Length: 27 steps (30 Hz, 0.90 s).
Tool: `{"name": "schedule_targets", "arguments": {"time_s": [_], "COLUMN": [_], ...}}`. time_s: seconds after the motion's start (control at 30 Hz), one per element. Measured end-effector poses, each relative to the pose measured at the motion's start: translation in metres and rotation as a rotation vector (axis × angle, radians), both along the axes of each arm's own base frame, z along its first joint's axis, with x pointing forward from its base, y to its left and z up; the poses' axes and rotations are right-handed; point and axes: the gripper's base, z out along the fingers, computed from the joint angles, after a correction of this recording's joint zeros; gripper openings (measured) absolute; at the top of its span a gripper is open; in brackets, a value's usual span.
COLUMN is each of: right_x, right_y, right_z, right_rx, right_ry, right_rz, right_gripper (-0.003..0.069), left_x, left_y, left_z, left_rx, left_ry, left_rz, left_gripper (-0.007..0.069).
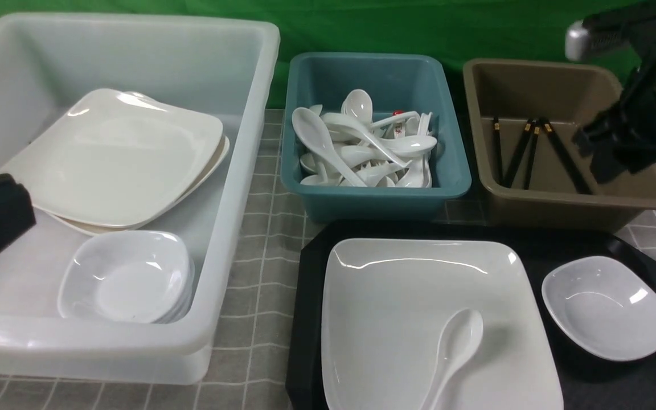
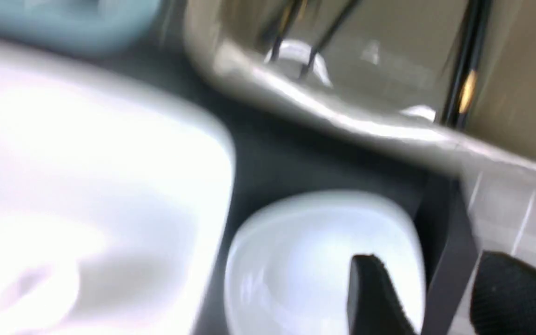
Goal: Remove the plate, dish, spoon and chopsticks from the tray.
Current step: Use the right arm to grab a small plate from the dinner plate
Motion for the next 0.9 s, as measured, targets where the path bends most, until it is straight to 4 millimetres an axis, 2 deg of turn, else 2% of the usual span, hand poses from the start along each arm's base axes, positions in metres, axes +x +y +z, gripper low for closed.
{"name": "schedule_targets", "arguments": {"time_s": [0.07, 0.2, 0.37, 0.53, 0.7, 0.9], "right_x": [-0.026, -0.062, -0.086, -0.092, -0.092, -0.082], "right_y": [0.006, 0.011, 0.009, 0.007, 0.007, 0.005], "right_z": [-0.011, -0.039, -0.081, -0.099, -0.11, -0.133], "right_rx": [-0.026, -0.048, -0.084, -0.098, -0.097, -0.184], "right_ry": [0.014, 0.048, 0.138, 0.143, 0.071, 0.084], "right_rz": [0.043, 0.112, 0.196, 0.266, 0.315, 0.391], "right_gripper": [0.0337, 0.0384, 0.0503, 0.0545, 0.0549, 0.0548], "left_x": [0.0, 0.0, -0.001, -0.001, -0.001, -0.001], "left_y": [0.0, 0.0, -0.001, -0.001, -0.001, -0.001], "left_z": [0.0, -0.001, -0.002, -0.002, -0.003, -0.004], "left_rx": [0.0, 0.004, 0.014, 0.018, 0.017, 0.024], "left_ry": [0.0, 0.005, 0.02, 0.02, 0.022, 0.031], "left_rz": [0.0, -0.002, -0.009, -0.01, -0.01, -0.015], "left_gripper": [0.0007, 0.0007, 0.0007, 0.0007, 0.0007, 0.0007]}}
